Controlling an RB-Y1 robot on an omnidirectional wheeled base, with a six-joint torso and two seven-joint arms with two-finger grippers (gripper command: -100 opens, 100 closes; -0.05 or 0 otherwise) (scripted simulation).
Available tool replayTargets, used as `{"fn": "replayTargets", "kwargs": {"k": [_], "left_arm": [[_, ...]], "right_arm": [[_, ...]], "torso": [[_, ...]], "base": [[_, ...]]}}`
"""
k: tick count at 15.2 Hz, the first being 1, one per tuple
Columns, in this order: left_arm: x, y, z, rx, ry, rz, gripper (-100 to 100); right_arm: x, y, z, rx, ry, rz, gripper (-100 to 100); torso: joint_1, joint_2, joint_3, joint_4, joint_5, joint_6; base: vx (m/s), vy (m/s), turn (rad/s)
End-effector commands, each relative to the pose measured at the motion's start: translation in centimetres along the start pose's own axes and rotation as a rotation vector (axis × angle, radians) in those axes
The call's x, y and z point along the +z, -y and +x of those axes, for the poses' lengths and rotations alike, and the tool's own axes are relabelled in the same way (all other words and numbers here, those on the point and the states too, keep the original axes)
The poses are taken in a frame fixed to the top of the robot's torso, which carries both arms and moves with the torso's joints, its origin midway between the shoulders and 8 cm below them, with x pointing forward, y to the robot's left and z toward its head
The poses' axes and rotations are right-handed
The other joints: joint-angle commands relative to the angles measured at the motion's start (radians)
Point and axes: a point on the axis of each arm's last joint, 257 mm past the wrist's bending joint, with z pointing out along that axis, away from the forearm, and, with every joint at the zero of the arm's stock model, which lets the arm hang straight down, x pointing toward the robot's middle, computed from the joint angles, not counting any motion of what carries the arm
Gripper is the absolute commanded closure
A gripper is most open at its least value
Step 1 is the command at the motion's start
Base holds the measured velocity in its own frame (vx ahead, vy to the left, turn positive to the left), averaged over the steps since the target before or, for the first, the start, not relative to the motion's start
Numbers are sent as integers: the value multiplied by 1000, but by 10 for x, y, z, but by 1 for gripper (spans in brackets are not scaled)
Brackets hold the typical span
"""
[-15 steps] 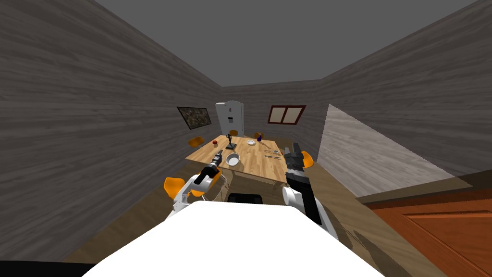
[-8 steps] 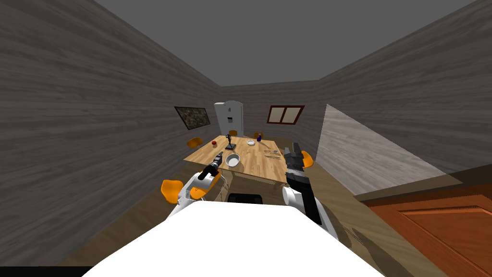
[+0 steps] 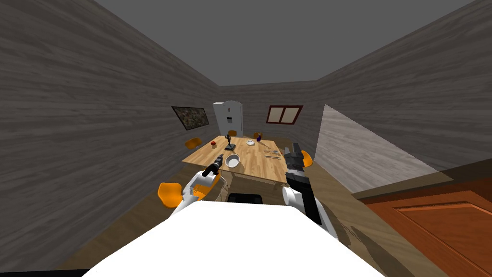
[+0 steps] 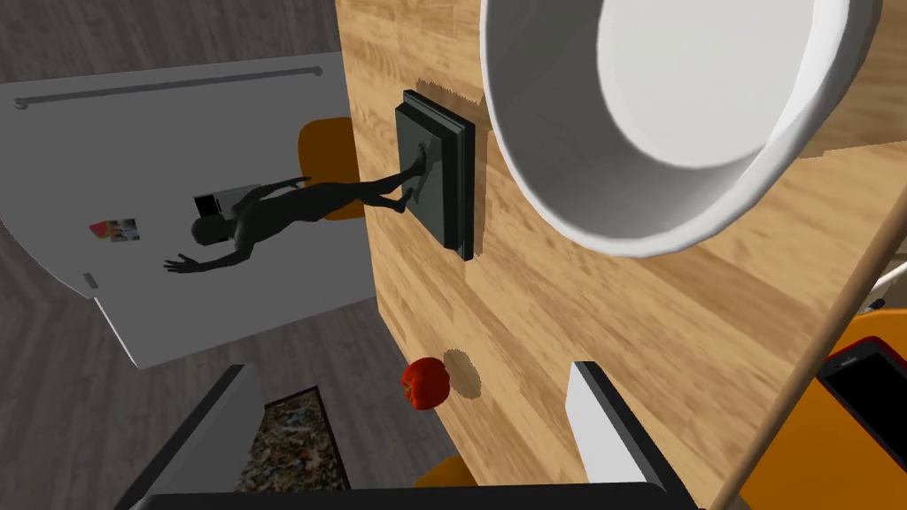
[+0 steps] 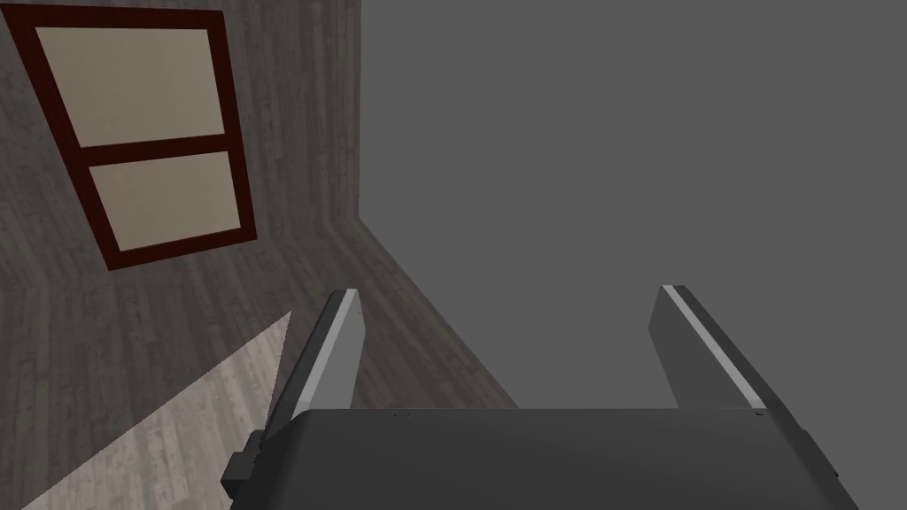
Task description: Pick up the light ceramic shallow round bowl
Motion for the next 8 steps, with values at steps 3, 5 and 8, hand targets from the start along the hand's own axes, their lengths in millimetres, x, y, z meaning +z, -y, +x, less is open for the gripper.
{"fn": "replayTargets", "kwargs": {"k": [3,5,8], "left_arm": [[9,-23,0,-27,13,-94,-100],[8,-28,-1,-27,18,-115,-100],[16,-47,4,-60,26,-198,-100]], "right_arm": [[0,0,0,0,0,0,0],[0,0,0,0,0,0,0],[0,0,0,0,0,0,0]], "torso": [[0,0,0,0,0,0],[0,0,0,0,0,0],[0,0,0,0,0,0]], "base": [[17,20,-34],[18,20,-30],[21,22,-45]]}}
